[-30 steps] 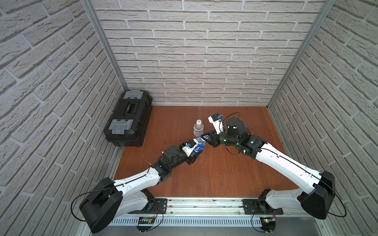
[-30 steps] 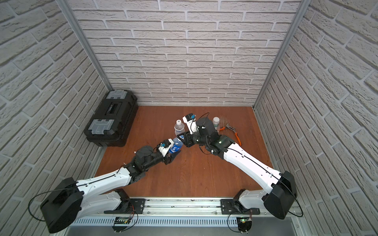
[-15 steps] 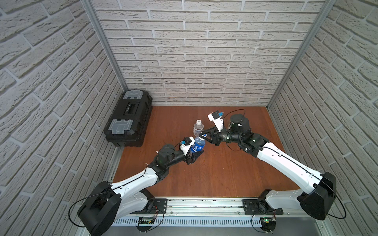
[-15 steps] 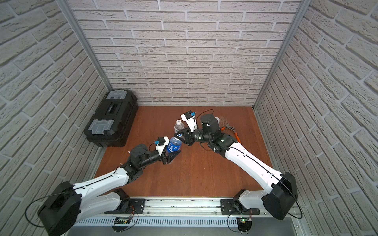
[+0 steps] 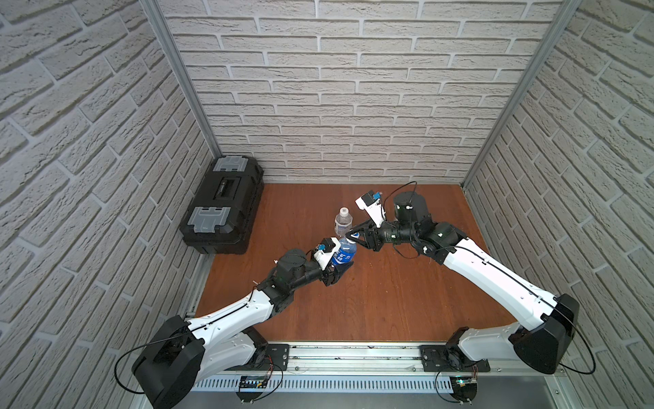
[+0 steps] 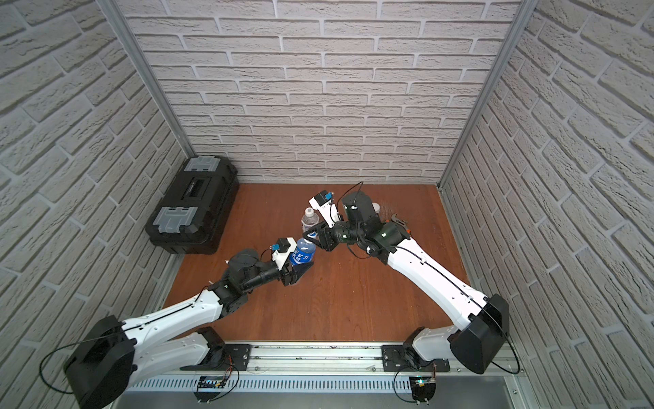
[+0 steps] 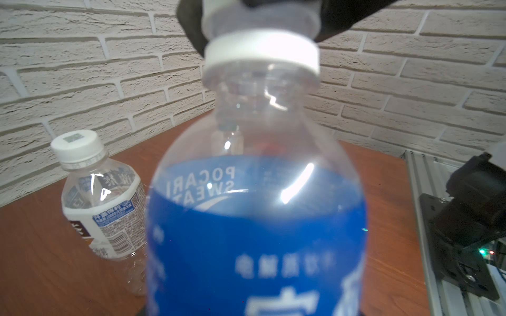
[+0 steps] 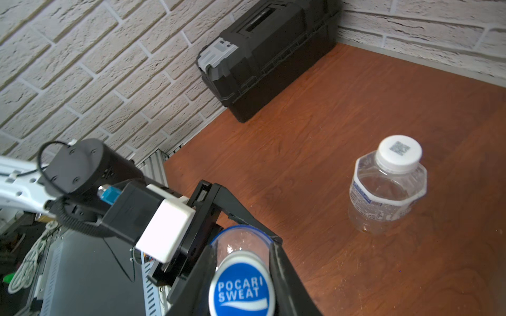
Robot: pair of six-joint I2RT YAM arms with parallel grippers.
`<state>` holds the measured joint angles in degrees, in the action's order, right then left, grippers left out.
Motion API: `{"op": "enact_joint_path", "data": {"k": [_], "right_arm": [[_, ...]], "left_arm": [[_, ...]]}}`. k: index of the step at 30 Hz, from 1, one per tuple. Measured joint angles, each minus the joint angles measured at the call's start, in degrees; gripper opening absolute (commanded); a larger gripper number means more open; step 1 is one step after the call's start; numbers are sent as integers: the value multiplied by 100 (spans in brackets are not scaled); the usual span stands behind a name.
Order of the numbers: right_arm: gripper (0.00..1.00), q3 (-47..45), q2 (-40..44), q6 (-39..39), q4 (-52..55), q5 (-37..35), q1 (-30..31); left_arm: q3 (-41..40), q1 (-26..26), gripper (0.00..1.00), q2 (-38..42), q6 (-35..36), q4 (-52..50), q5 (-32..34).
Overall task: Screw on the bottle caps
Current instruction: Screw the bottle cap onto the plastic bottle.
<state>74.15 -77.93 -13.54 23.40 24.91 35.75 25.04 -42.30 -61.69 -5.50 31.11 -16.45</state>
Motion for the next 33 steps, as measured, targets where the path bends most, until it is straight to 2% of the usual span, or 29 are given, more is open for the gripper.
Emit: {"op": "enact_joint_path", "data": {"k": [6, 10, 14, 21, 23, 27, 33], "right_arm": [[36, -339, 144, -785, -450, -750, 214], [53, -455, 267, -1110, -466, -1401, 400], [68, -474, 369, -1084, -391, -1875, 470], [87, -234, 911, -337, -232, -2275, 446], [100, -31, 984, 0, -144, -2269, 446], [100, 63, 1272, 828, 44, -2203, 411], [100, 116, 1268, 1572, 426, -1821, 199]], "left_arm": [[-2, -170, 59, -17, 195, -59, 625], [-2, -289, 59, -57, 446, 63, 715], [2, -378, 60, -201, 612, 365, 693], [4, -278, 59, -743, 721, 531, 422], [4, -175, 59, -831, 678, 533, 210], [13, 212, 59, -846, 479, 557, -437], [197, 708, 58, -789, 323, 306, -1502]]}}
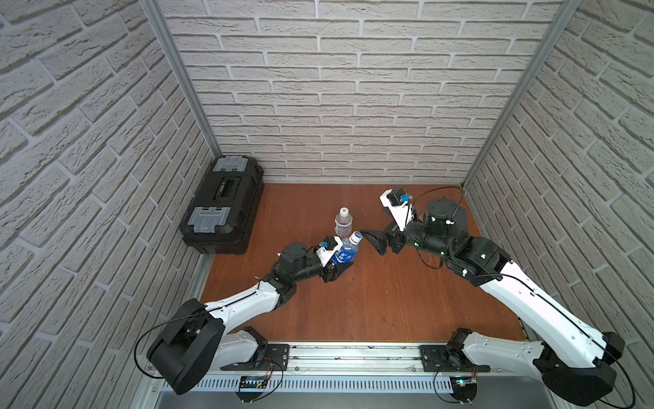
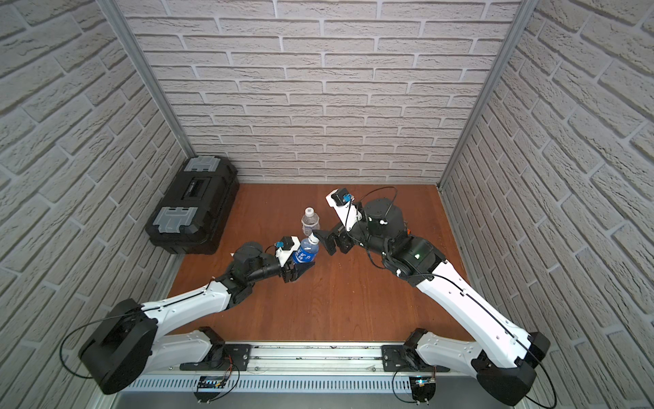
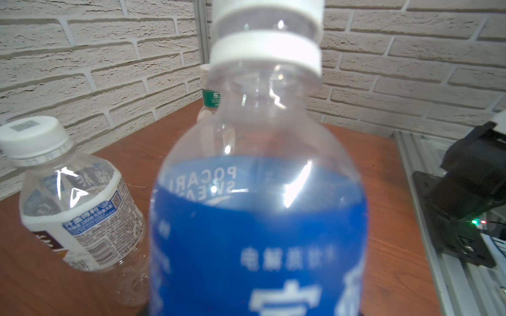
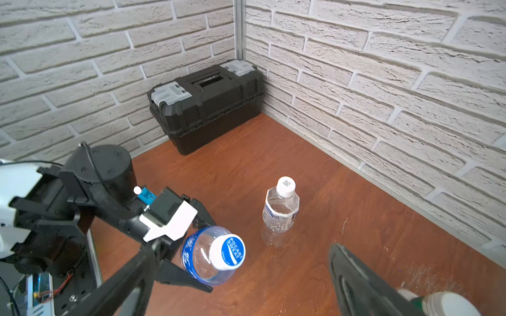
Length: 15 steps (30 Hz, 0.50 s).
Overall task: Screw on the bottle caps
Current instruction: Screw the bottle cap onto the plastic bottle.
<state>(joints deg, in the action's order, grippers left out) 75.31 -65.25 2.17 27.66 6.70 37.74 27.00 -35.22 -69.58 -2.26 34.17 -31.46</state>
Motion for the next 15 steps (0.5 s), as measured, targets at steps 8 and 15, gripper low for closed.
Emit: {"op": "enact_joint_path", "data": {"k": [8, 15], "right_arm": [[100, -79, -175, 1307, 173, 1464, -369], [98, -74, -282, 2177, 435, 2667, -1095]], "left_arm": [[219, 573, 58, -83, -251, -2, -1152], [544, 776, 58, -435, -240, -42, -1735]]}}
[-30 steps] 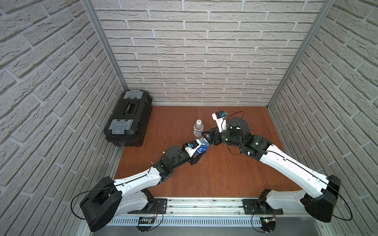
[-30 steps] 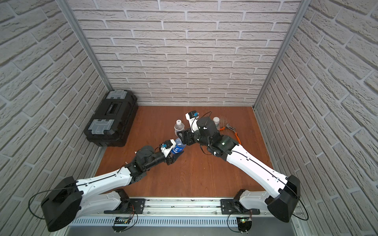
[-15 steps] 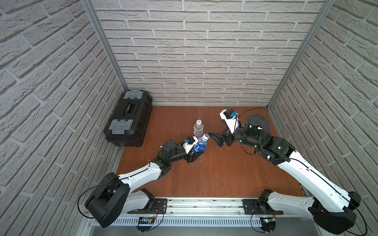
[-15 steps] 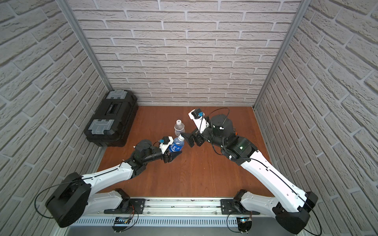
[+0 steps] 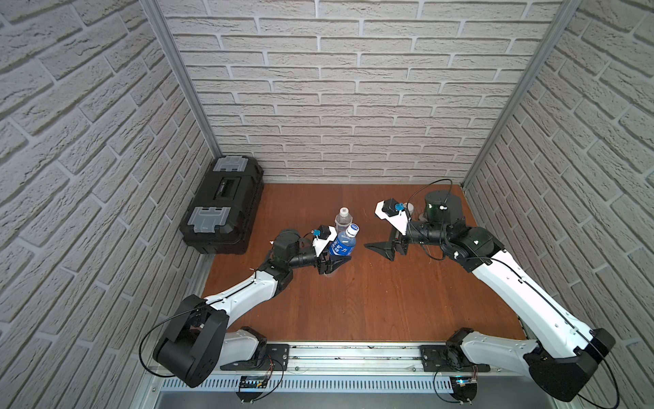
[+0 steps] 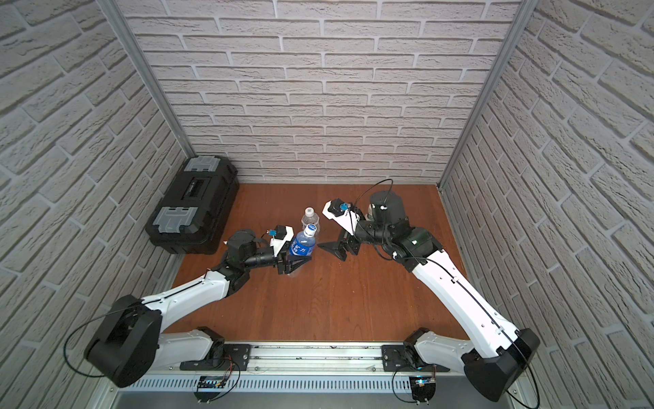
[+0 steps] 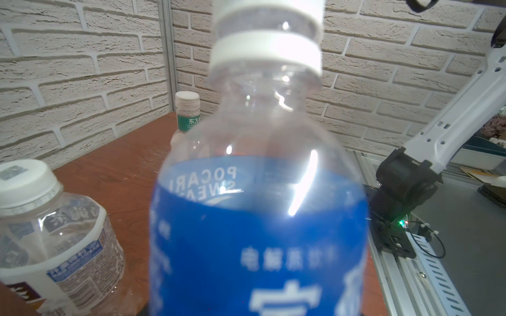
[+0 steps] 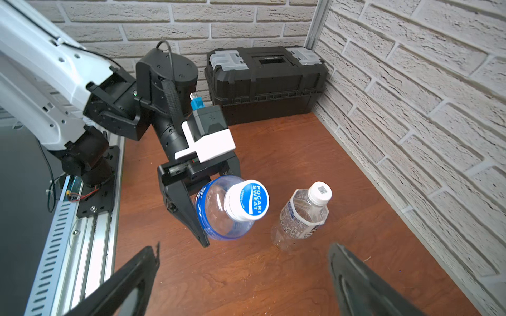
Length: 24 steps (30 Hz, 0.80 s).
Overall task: Screw on the bottle caps
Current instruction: Screw the bottle cap onto the plastic bottle.
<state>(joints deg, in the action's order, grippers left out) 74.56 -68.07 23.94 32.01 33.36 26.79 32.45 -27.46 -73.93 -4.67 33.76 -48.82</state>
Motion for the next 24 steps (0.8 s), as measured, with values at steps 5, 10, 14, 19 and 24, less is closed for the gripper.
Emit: {"op": "enact_joint_path", "data": {"k": [5, 10, 14, 19, 24], "right_arm": [[88, -7, -7, 597, 149, 708, -299], [78, -15, -118, 1132, 280, 1176, -302], [75, 26, -455, 1464, 474, 1410, -302], [68, 328, -955, 1655, 761, 1615, -313], [68, 557, -1051, 1718, 798, 1810, -361]], "left_arm": [[101, 105, 59, -219, 7, -192, -352], [319, 96, 59, -243, 162, -501, -621], [492, 22, 59, -210, 450, -951, -640], [555, -142, 59, -87, 776, -1449, -632], [562, -275, 59, 2, 962, -1694, -595]]}}
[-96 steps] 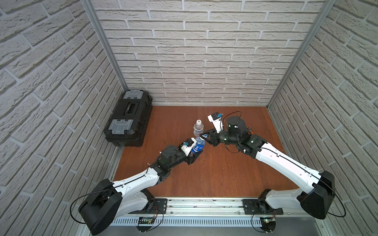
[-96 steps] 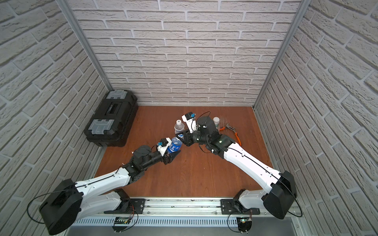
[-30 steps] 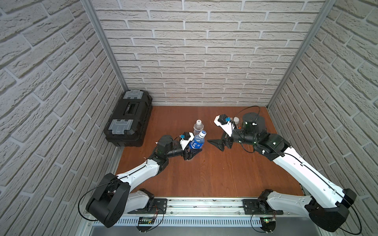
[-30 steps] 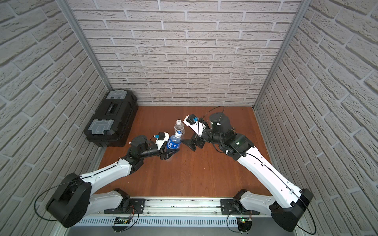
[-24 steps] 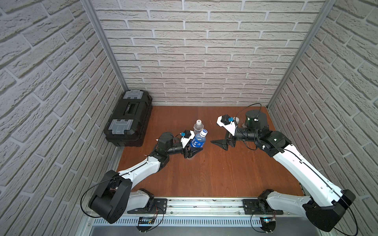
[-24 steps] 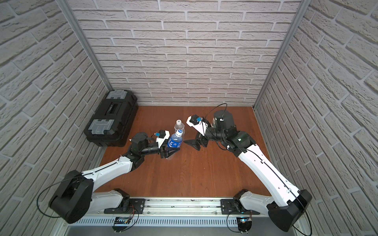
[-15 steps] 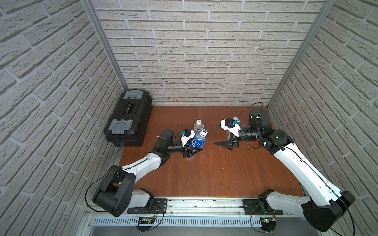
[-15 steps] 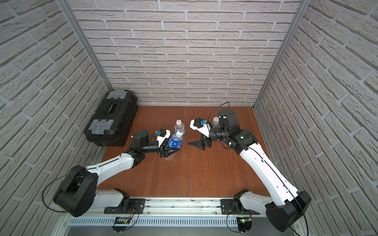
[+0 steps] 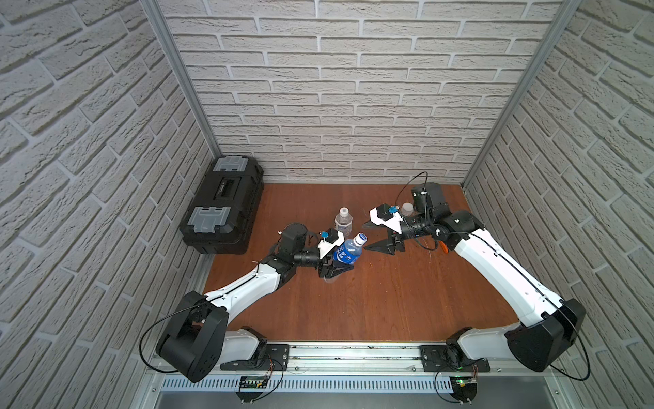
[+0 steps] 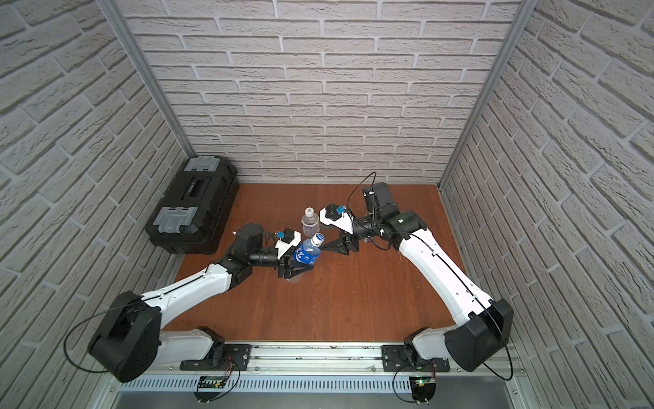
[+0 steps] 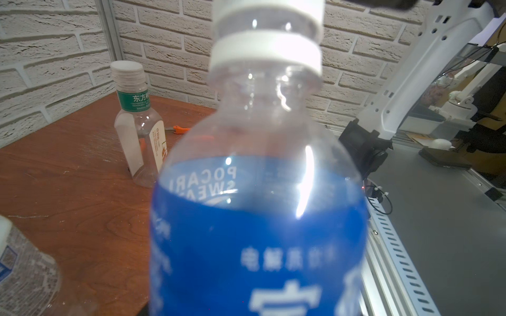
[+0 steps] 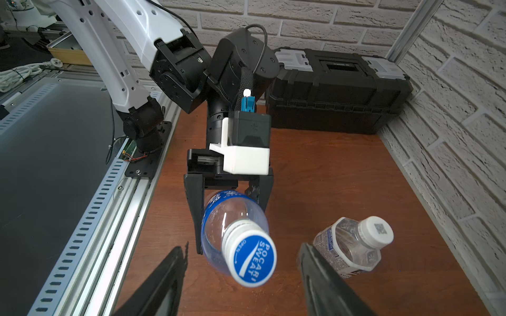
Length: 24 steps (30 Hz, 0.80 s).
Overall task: Screw on the bottle caps
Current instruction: Screw the bottle cap onto the plastic bottle.
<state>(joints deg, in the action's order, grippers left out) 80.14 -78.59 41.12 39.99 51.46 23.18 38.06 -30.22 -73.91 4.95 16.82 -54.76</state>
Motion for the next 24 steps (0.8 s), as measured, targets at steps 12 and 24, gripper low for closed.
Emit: {"op": "enact_joint_path", "data": {"k": [12, 24], "right_arm": [[63, 258, -216, 131, 487, 485, -55], [56, 258, -319, 170, 776, 671, -55]], "left_arm": [[13, -210, 59, 240, 203, -212, 157], [13, -278, 59, 350, 278, -234, 282]]}}
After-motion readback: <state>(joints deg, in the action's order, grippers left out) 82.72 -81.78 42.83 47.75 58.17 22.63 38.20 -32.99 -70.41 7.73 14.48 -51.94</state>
